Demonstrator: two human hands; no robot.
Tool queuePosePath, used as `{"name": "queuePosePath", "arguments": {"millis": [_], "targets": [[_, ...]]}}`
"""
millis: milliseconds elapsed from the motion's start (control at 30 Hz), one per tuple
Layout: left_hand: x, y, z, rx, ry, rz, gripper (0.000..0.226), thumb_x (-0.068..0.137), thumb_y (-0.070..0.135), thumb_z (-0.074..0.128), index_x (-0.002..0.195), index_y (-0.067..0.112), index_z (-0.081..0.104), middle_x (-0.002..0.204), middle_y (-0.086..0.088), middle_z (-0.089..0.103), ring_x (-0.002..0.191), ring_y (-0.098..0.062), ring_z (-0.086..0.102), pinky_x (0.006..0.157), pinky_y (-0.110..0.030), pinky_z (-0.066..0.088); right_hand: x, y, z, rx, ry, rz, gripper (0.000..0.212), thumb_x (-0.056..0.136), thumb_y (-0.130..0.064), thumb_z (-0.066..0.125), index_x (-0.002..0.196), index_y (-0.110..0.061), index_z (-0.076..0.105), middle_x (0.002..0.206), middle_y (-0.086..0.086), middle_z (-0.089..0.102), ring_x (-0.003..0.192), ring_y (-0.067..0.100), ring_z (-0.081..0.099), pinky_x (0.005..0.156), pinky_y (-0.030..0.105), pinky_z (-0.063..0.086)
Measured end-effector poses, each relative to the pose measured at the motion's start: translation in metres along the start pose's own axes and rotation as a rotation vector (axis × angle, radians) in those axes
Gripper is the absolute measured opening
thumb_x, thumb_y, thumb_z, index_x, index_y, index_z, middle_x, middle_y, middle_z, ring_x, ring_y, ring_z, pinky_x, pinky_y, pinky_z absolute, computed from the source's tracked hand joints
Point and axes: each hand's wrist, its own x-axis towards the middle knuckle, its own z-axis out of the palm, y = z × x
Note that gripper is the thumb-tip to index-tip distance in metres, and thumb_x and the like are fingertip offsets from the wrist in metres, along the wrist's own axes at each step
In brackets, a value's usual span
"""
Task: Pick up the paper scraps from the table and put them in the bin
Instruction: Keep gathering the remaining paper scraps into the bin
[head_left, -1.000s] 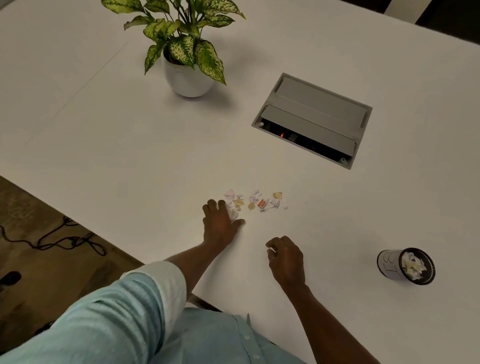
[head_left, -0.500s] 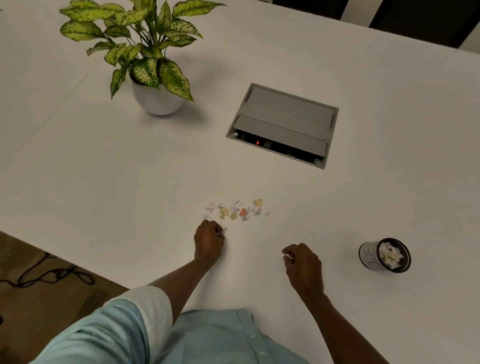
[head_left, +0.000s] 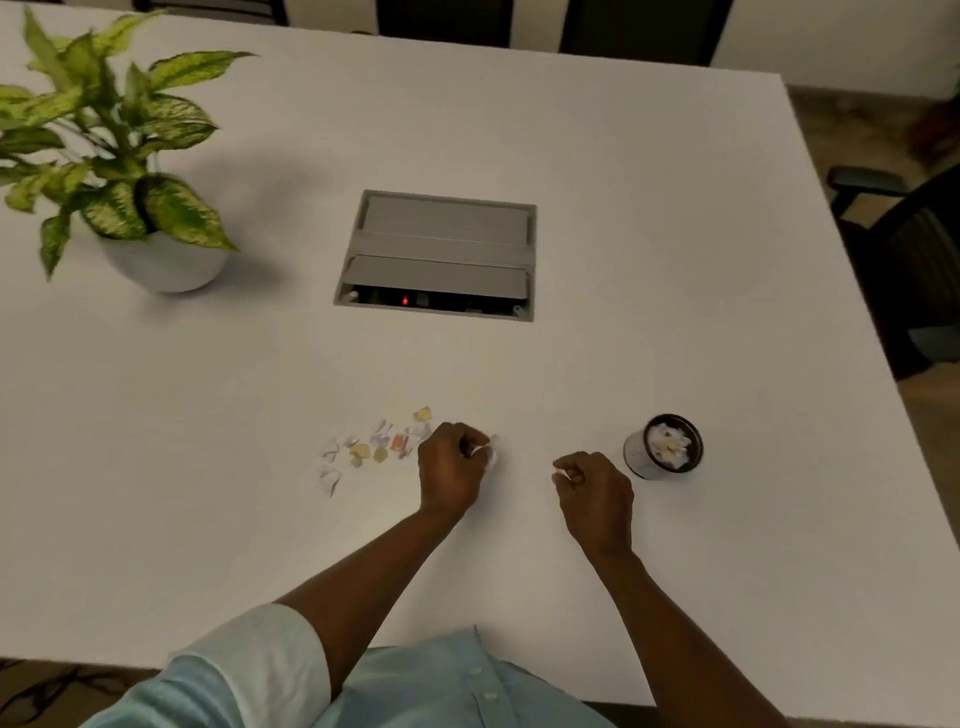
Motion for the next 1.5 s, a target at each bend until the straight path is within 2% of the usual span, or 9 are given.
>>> {"name": "queuePosePath", "arguments": {"millis": [233,467,667,867,1033,1133,1300,1400,1500], "targets": [[0.017,0.088,0.077,-0.066,-0.156,0.211,0.022,0.091,0.027,0.082,0.076,0.013,0.075,0.075,0.0,0.075,0.076,-0.017,0.073,0.072,-0.036,0.06,0.031,0.02,-0.048,0.069,0.175,0.074,0.013,0.081,-0.014,0.083,0.089,-0.021,0.076,0.084,-0.004,0.074,0.075,0.012,0.069,0.073,0.035,0.061],[0.019,0.136,0.154,0.029,-0.299,0.318,0.012,0.087,0.01,0.077,0.077,0.012,0.072,0.082,0.0,0.073,0.078,-0.015,0.067,0.073,-0.031,0.055,0.057,0.051,-0.095,0.023,0.379,0.207,0.012,0.079,-0.011,0.082,0.091,-0.012,0.077,0.087,0.009,0.074,0.078,0.027,0.071,0.072,0.033,0.057],[0.01,0.15,0.198,0.176,-0.475,0.398,0.011,0.08,0.0,0.068,0.083,0.009,0.072,0.093,-0.007,0.067,0.081,-0.016,0.058,0.07,-0.027,0.042,0.073,0.071,-0.12,0.029,0.409,0.269,0.012,0.087,-0.007,0.072,0.097,-0.008,0.078,0.091,0.011,0.077,0.083,0.028,0.072,0.076,0.035,0.058],[0.007,0.148,0.212,0.342,-0.592,0.567,0.014,0.092,0.011,0.063,0.098,0.006,0.074,0.099,-0.011,0.067,0.092,-0.025,0.057,0.073,-0.036,0.044,0.075,0.078,-0.118,0.027,0.334,0.326,0.024,0.096,-0.004,0.055,0.107,-0.008,0.076,0.101,0.011,0.079,0.092,0.031,0.073,0.08,0.033,0.057],[0.009,0.137,0.198,0.419,-0.534,0.681,0.02,0.094,0.026,0.061,0.111,0.02,0.069,0.111,0.004,0.07,0.111,-0.02,0.054,0.071,-0.041,0.056,0.07,0.076,-0.112,0.066,0.348,0.317,0.028,0.091,-0.011,0.049,0.104,-0.007,0.074,0.098,0.014,0.078,0.088,0.035,0.071,0.077,0.039,0.057],[0.015,0.124,0.185,0.445,-0.433,0.659,0.019,0.096,0.022,0.055,0.111,0.017,0.066,0.113,0.002,0.065,0.111,-0.021,0.052,0.068,-0.043,0.056,0.066,0.076,-0.108,0.058,0.356,0.288,0.029,0.088,0.001,0.051,0.105,-0.007,0.073,0.101,0.015,0.076,0.092,0.035,0.07,0.078,0.041,0.058],[0.02,0.079,0.153,0.551,-0.376,0.591,0.018,0.102,0.02,0.053,0.115,0.013,0.063,0.119,-0.002,0.059,0.118,-0.026,0.05,0.067,-0.044,0.057,0.055,0.077,-0.102,0.015,0.4,0.179,0.031,0.091,0.009,0.051,0.105,-0.009,0.071,0.106,0.011,0.07,0.095,0.03,0.069,0.076,0.028,0.049],[0.017,0.048,0.135,0.71,-0.502,0.547,0.044,0.101,0.033,0.06,0.136,0.008,0.055,0.145,-0.008,0.048,0.141,-0.029,0.042,0.091,-0.043,0.057,0.043,0.081,-0.095,-0.101,0.288,0.086,0.026,0.093,0.0,0.056,0.113,-0.012,0.067,0.12,0.006,0.067,0.112,0.028,0.063,0.088,0.033,0.053],[0.01,0.021,0.123,0.909,-0.669,0.555,0.088,0.099,0.054,0.058,0.16,0.001,0.024,0.173,-0.021,0.004,0.162,-0.038,0.0,0.128,-0.049,0.024,0.034,0.086,-0.084,-0.37,0.129,-0.019,0.042,0.097,-0.016,0.058,0.138,-0.012,0.058,0.148,0.01,0.055,0.138,0.029,0.051,0.113,0.044,0.043]]}}
